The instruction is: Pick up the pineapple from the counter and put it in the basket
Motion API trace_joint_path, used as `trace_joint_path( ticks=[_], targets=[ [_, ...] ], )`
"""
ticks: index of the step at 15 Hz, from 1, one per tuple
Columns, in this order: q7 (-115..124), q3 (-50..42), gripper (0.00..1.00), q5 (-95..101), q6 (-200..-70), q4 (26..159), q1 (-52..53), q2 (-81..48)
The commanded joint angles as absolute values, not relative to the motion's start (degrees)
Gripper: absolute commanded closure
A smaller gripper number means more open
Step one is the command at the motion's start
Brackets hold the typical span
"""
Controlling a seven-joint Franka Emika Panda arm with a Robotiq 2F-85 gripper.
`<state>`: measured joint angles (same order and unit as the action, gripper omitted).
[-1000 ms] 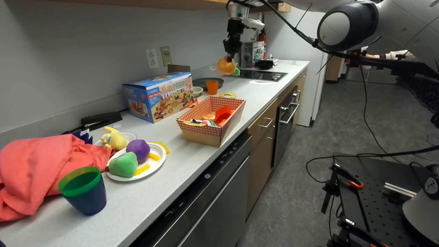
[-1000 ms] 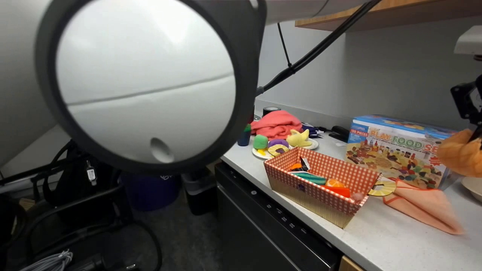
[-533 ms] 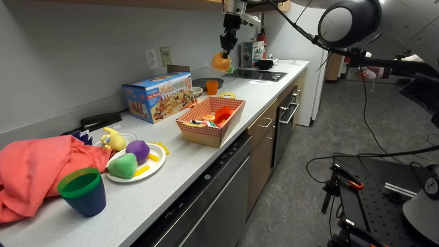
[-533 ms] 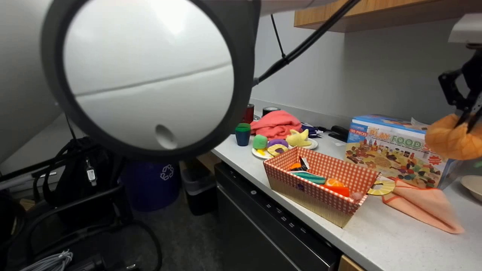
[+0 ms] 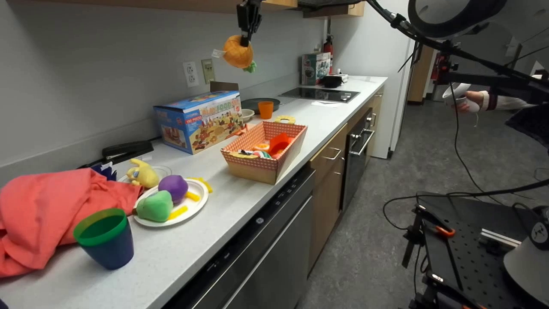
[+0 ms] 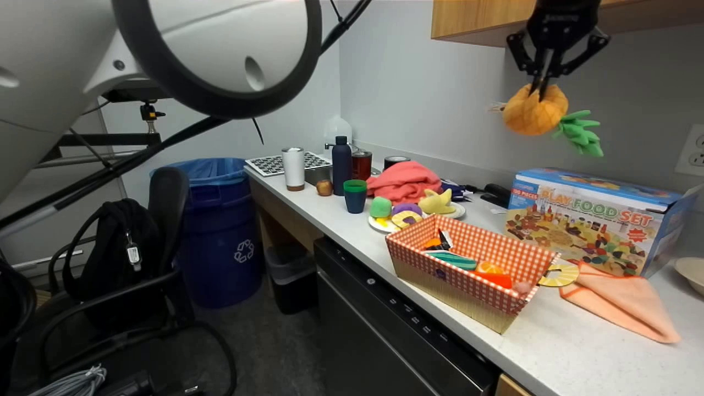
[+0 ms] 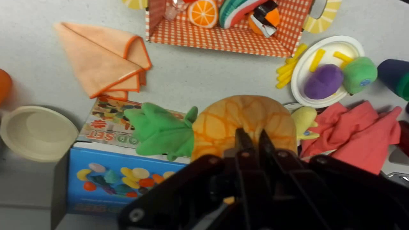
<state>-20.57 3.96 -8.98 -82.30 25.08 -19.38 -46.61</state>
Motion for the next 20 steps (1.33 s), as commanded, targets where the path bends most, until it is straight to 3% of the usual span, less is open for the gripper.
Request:
trace_joint_path(
  ticks=[1, 20],
  targets=[
    [-19.95, 3.91, 0.98, -8.64, -80.79, 26.07, -16.90, -45.92],
    [-27.04, 0.67, 0.98, -4.09, -74.66, 23.62, -19.83, -54.43]
  ],
)
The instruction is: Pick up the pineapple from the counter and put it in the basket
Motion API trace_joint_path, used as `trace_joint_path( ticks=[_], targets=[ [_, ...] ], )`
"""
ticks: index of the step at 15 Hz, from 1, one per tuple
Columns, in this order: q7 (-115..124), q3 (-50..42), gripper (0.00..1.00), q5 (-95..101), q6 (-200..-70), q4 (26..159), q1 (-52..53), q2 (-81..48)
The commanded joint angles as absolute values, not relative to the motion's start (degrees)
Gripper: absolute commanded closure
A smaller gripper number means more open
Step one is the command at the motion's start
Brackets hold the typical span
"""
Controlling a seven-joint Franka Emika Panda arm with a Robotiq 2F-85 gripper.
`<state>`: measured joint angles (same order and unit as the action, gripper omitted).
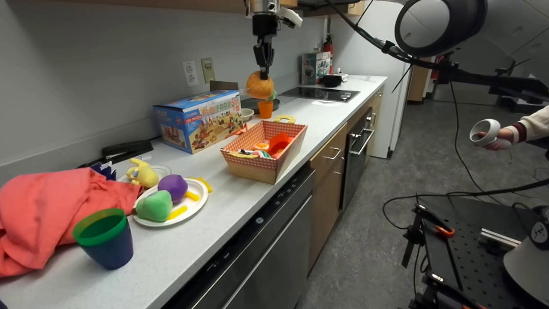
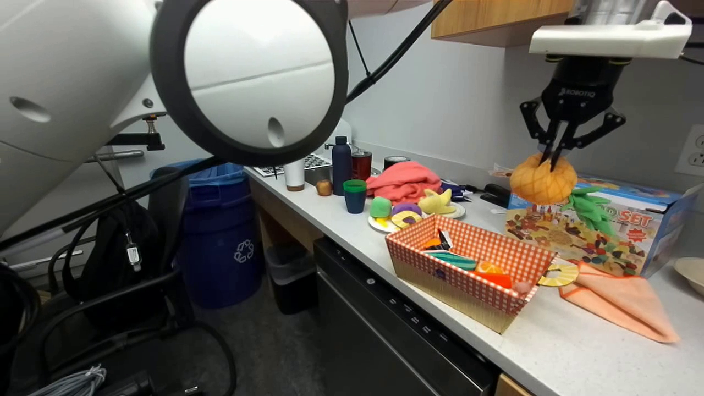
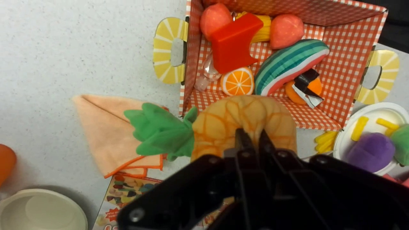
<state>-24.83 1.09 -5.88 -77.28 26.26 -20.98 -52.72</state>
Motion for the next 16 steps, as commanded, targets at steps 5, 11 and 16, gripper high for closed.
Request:
trace_joint_path(
  ticks=[5, 11, 16],
  targets=[
    [-29.30, 0.73, 0.98, -2.53, -73.81, 23.49, -17.55, -55.72],
    [-31.63, 0.98, 0.98, -1.92, -73.36, 23.66, -15.69, -56.97],
    [-32.72, 0.79, 0.98, -1.62, -73.11, 23.35, -15.98, -58.19]
  ],
)
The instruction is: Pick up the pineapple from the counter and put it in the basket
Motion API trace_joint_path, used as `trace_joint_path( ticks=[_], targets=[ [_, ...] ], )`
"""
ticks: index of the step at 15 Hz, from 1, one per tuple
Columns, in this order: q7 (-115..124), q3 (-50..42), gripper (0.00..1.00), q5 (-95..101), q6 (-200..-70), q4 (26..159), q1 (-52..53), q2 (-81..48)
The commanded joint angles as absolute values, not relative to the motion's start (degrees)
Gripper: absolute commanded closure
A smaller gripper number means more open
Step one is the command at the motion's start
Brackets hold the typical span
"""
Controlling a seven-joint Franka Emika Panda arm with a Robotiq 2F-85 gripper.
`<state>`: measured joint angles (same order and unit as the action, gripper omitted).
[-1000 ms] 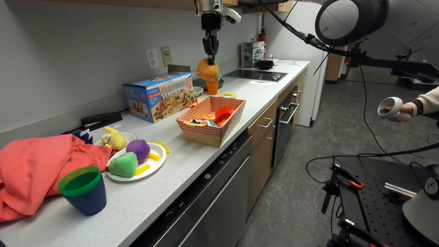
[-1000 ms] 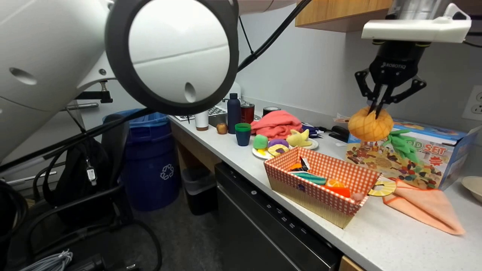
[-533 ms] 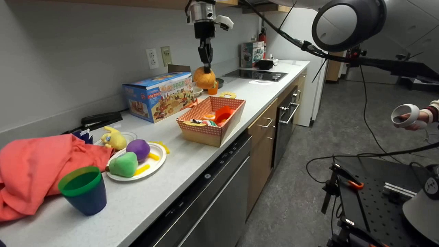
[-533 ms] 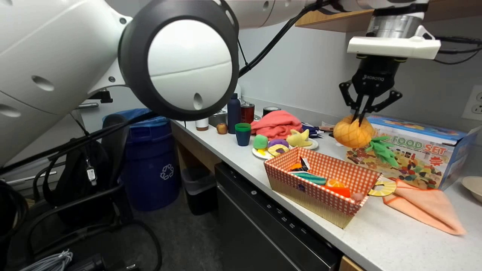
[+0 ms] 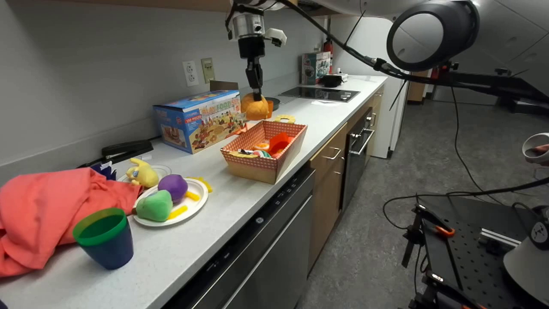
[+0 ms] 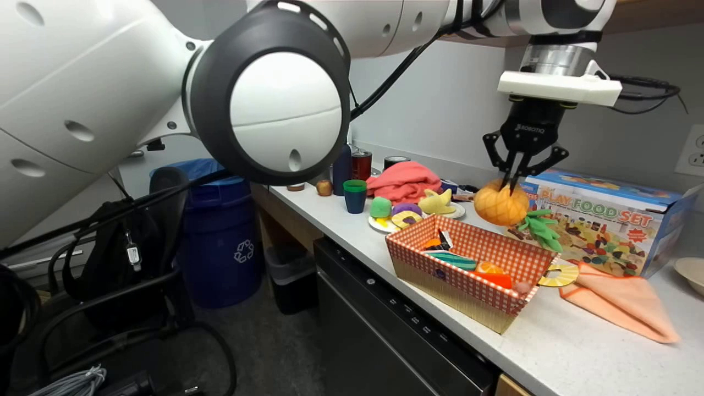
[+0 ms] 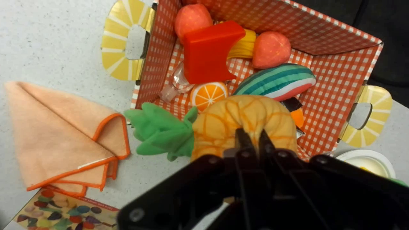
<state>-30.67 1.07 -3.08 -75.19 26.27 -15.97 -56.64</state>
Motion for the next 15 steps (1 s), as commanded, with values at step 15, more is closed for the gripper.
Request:
trace_joint_path(
  ticks=[15],
  targets=[
    [-36.21, 1.28, 0.98, -1.85, -80.46, 25.88, -17.05, -54.94]
  ],
)
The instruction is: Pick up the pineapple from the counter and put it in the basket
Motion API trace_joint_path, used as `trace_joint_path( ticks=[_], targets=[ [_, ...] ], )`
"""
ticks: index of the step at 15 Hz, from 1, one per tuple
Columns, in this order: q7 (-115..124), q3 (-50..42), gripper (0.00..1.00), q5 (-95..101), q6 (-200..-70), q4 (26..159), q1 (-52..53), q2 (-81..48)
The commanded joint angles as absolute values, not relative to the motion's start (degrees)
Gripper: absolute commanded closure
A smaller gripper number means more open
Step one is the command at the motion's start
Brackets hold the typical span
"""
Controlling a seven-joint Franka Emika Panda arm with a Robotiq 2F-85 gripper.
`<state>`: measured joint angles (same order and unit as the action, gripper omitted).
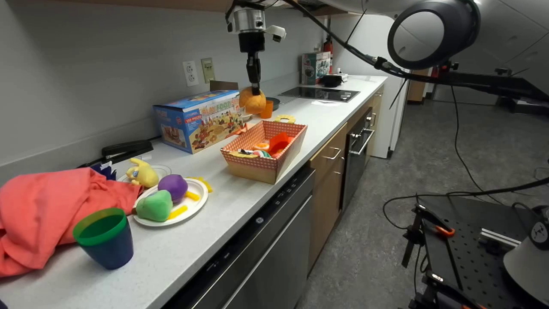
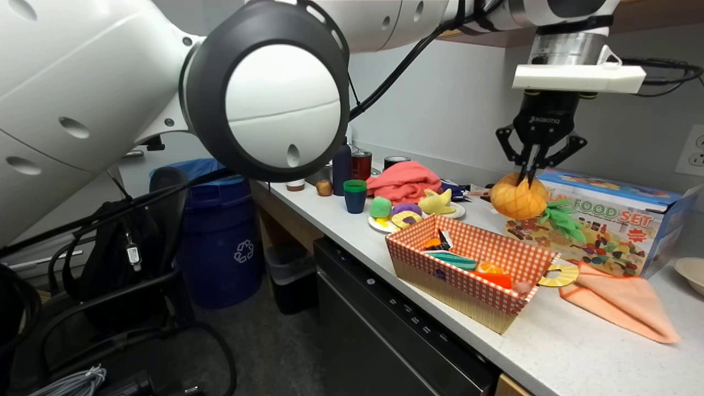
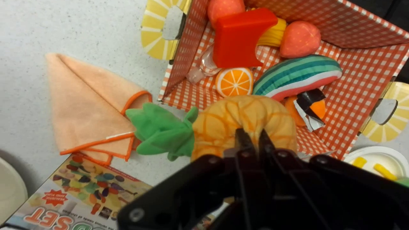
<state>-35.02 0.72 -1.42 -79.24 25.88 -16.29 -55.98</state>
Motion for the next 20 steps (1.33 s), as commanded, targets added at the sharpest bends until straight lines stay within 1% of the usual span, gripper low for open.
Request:
trace_joint_path(
  ticks=[1, 11, 20],
  targets=[
    [-35.86, 1.25, 0.98, -1.95, -80.78, 25.88, -17.16, -54.76],
    [-32.20, 1.91, 0.98, -4.85, -82.89, 25.82, -20.73, -50.38],
    [-31.79, 2.75, 0.98, -7.23, -80.54, 26.26, -21.62, -46.92]
  ],
)
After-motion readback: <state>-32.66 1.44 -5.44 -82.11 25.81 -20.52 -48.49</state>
